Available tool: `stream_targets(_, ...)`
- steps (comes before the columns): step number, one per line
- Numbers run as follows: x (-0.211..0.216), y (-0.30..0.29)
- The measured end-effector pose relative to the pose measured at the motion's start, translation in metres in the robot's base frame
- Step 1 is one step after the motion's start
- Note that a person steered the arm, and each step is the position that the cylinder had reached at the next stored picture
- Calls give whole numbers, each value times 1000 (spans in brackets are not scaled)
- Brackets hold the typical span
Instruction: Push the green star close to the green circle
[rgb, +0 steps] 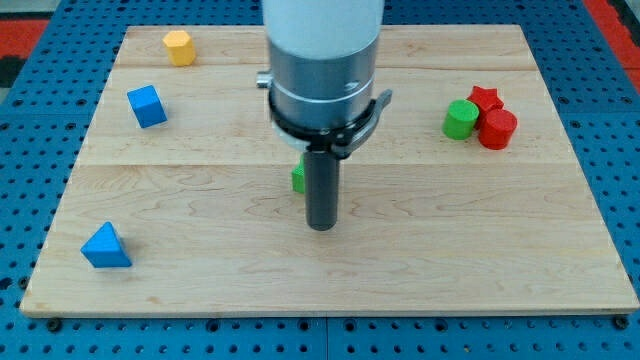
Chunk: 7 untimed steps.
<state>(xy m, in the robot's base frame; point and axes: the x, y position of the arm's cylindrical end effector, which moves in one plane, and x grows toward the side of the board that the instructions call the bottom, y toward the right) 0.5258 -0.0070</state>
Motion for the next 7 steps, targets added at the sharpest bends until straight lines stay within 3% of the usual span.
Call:
stream_targets(2,-51,5)
stream_targets(3,-53,-39)
stream_targets(6,-86,62)
stream_targets(7,-84,3)
